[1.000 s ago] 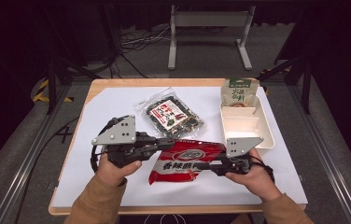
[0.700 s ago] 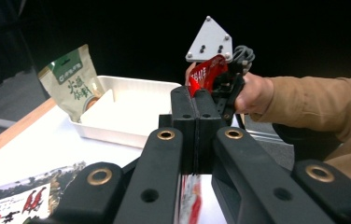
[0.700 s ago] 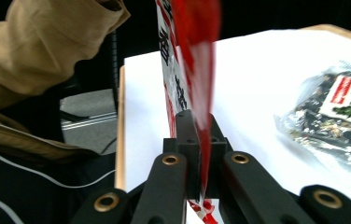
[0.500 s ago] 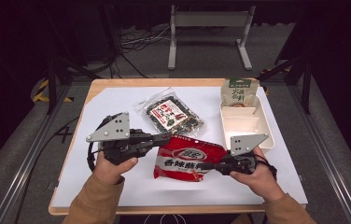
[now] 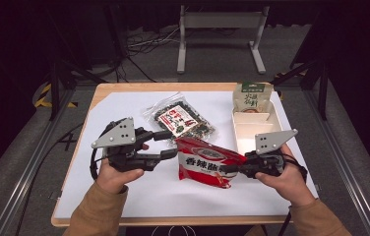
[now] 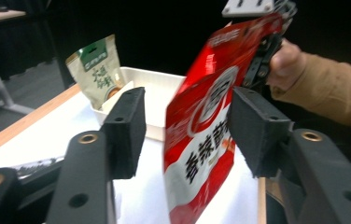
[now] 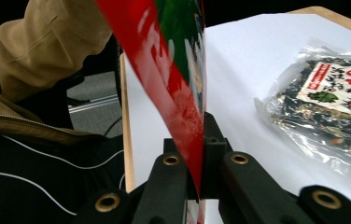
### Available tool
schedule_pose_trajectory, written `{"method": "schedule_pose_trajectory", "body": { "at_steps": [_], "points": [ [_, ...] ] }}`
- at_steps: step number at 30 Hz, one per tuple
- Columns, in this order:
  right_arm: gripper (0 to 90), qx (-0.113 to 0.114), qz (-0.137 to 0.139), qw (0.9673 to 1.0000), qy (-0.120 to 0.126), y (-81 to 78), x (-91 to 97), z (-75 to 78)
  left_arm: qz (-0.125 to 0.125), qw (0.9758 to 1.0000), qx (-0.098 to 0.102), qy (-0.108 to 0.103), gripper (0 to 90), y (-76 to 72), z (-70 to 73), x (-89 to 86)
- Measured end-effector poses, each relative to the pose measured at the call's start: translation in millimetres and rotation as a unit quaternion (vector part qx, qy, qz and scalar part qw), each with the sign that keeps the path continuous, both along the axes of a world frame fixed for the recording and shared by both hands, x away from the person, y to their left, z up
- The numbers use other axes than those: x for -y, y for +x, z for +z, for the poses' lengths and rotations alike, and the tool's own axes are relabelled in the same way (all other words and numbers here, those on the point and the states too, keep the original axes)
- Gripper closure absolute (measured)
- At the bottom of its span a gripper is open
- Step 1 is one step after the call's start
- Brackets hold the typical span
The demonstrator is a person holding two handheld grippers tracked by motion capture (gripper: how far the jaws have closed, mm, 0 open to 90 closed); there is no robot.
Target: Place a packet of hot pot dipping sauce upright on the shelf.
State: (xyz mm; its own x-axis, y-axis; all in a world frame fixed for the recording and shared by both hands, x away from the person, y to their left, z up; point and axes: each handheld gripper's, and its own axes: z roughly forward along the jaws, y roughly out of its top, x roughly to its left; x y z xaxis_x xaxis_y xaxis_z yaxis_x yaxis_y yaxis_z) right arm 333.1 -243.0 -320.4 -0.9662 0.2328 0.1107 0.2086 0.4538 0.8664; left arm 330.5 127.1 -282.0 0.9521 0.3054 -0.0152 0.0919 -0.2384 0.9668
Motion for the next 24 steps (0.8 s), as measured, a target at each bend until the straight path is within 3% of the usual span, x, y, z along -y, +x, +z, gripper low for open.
{"method": "schedule_pose_trajectory", "body": {
  "at_steps": [4, 24],
  "points": [
    [89.2, 0.009, -0.014, 0.9998, -0.009, 2.1, 6.4, 8.6, 0.021, 0.9997, -0.002, 0.013, 41.2, 3.8, -3.7, -2.2],
    [89.1, 0.042, -0.061, 0.9971, -0.017, 22.6, 37.7, 58.8, 0.059, 0.9975, -0.023, 0.03, 33.7, 22.0, -22.6, -9.9]
  ]
}}
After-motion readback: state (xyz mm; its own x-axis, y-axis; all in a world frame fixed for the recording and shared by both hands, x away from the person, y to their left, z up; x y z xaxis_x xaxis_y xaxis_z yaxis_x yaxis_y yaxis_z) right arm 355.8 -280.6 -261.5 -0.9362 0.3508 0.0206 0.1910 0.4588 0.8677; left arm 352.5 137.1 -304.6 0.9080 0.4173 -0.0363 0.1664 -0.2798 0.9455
